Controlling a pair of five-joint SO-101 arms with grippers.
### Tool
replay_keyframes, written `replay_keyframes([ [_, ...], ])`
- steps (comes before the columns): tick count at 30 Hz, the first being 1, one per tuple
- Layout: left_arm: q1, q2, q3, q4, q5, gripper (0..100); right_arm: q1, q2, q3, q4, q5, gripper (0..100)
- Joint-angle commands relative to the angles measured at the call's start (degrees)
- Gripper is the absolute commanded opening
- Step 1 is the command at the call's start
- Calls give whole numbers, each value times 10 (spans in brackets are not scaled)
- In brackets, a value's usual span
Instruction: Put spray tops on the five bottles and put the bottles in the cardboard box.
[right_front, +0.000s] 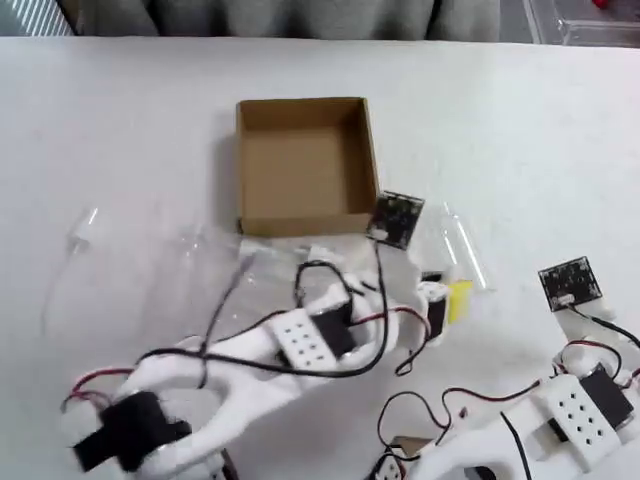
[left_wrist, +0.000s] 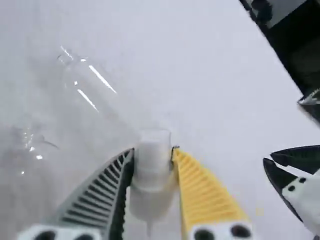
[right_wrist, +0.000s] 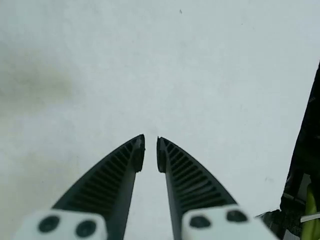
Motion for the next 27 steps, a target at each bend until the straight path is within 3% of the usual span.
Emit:
replay_keyframes([
  [1,6,95,-106,-15,6,24,5,-7,-8,-7,6,16],
  [7,-5,176,-162,-15,5,63,5,-4,-5,-7,6,16],
  [13,-10,194,-160,-9,5,391,5,-4,-5,-7,6,16],
  [16,-23,190,-164,25,6,480,5,-5,-5,-7,6,16],
  [21,-44,148,-162,94,6,490,5,-4,-4,-7,6,16],
  [27,-67,-15,-164,271,6,490,5,-3,-4,-3,6,16],
])
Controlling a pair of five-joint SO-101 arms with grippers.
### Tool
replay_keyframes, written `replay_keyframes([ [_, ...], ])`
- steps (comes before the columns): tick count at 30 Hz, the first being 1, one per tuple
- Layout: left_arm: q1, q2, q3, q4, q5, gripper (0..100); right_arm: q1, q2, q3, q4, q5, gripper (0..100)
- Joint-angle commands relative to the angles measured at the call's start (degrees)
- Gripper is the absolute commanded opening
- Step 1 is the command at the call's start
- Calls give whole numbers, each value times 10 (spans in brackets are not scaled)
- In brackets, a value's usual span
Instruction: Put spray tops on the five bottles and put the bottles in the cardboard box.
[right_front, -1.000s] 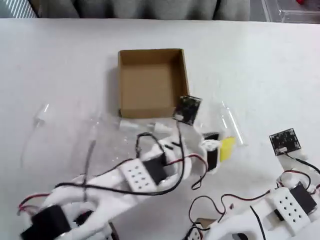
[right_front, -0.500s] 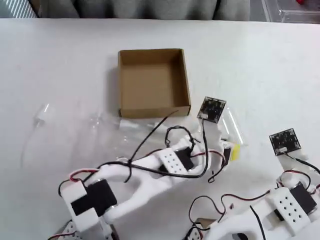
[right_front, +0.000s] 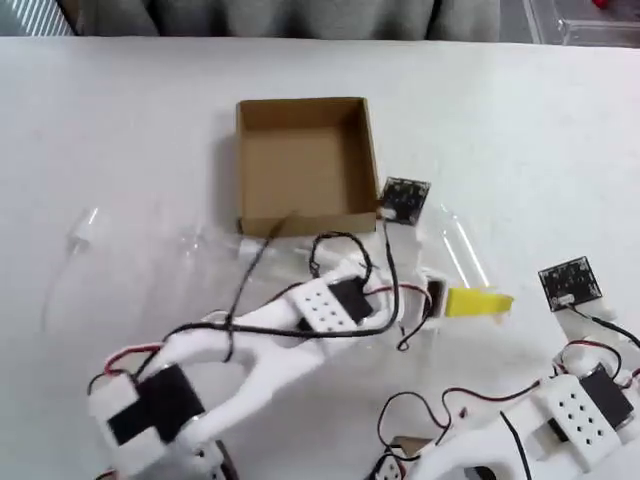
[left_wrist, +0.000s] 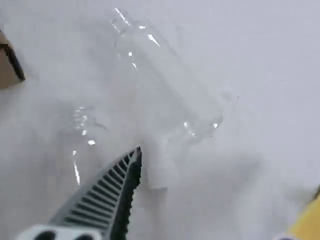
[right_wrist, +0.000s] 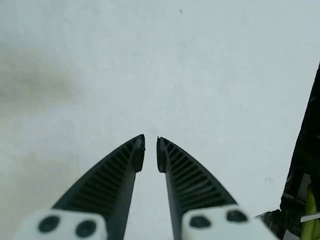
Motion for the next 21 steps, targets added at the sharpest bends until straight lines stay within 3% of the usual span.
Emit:
replay_keyframes([
  [1,-29,-162,-38,142,6,490,5,-3,-4,-3,4,16],
  [5,-65,-262,-37,260,4,490,4,-3,-2,0,4,16],
  [11,-131,-379,-37,429,-61,490,-8,-8,5,27,4,16],
  [16,-215,-446,-36,522,-64,483,-35,-8,2,69,2,16],
  [19,-268,-473,-36,558,-100,399,-67,-8,-2,97,-27,16],
  [21,-307,-488,-36,573,-139,275,-92,-8,-12,108,-73,16],
])
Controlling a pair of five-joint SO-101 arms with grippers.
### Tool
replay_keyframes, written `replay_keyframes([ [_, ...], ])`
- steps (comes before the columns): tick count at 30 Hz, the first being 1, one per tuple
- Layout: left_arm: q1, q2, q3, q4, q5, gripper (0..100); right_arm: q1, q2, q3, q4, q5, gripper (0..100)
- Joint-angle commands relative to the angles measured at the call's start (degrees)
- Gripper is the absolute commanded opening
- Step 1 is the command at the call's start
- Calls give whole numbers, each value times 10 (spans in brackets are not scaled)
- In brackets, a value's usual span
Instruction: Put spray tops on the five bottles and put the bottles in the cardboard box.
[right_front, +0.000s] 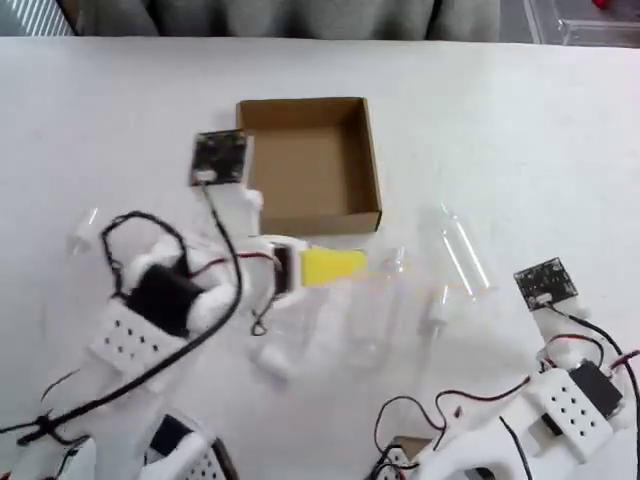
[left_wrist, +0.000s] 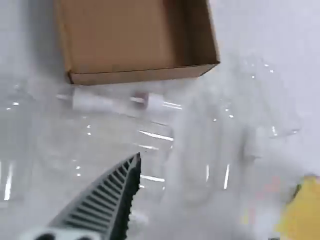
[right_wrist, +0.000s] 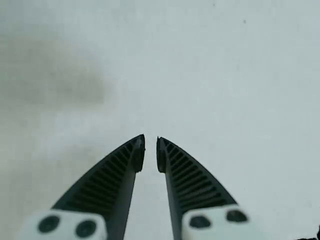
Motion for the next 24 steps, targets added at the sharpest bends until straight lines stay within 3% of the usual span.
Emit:
replay_keyframes([
  [1,-93,-51,-35,33,-78,193,-58,-7,-32,31,-84,16],
  [3,-138,-58,-35,31,-123,17,-87,-7,-49,45,-129,16],
  [8,-223,-93,26,53,-178,128,-204,-7,-69,59,-267,16],
  [13,-293,-152,175,-28,-226,77,-339,-2,-69,59,-380,16],
  [17,-320,-194,258,-101,-229,20,-407,-1,-68,59,-450,18],
  [24,-322,-124,196,-73,-229,31,-465,-1,-54,56,-566,19],
])
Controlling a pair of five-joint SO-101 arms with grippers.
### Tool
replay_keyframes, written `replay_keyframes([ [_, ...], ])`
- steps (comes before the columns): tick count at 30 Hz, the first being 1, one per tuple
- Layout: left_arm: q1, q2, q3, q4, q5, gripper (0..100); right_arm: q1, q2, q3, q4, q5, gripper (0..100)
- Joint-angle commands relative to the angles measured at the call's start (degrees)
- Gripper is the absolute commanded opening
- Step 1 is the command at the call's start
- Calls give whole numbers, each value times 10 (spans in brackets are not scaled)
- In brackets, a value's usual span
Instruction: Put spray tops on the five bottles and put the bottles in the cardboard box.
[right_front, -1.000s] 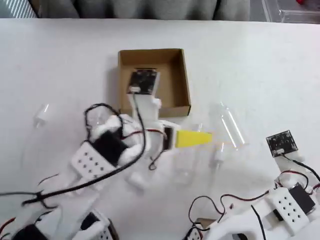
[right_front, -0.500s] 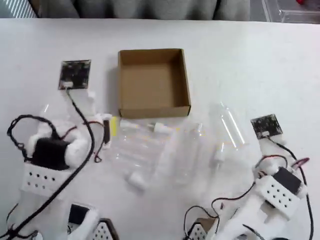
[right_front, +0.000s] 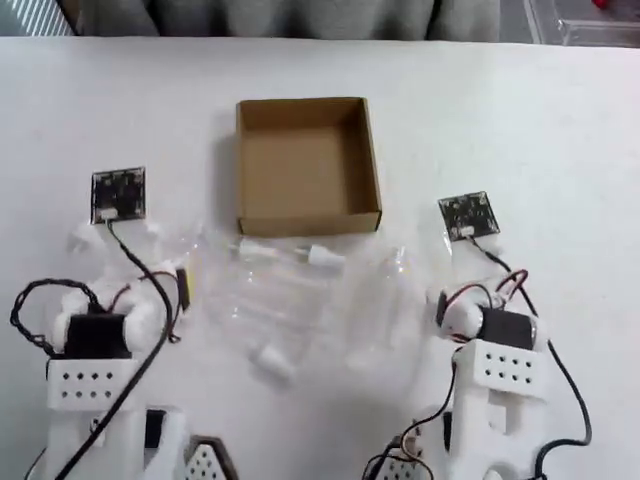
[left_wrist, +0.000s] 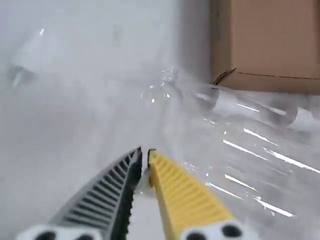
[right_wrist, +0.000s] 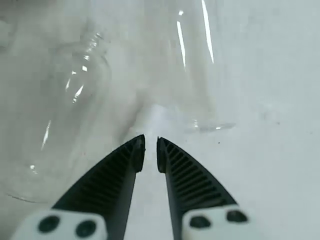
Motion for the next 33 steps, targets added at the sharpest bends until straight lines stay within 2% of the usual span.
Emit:
replay_keyframes([
  [1,-7,80,-90,22,-3,31,-26,-1,-13,0,-62,19],
  [6,-7,222,-190,50,-3,35,-25,-1,-12,0,-69,46],
  [8,-7,259,-209,48,-3,35,-26,0,-11,0,-69,86],
  [10,-20,284,-222,47,-2,38,-29,0,-3,-5,-70,84],
  [13,-56,310,-244,47,-2,94,-25,0,8,-32,-89,56],
  [17,-86,327,-245,49,-2,190,-29,0,10,-36,-100,110],
  [20,-94,339,-245,48,-2,199,-29,8,10,-36,-101,115],
  [26,-91,369,-256,47,-2,199,-24,133,-40,-44,-133,105],
  [33,-95,376,-251,27,-4,199,-29,244,-86,-48,-135,129],
])
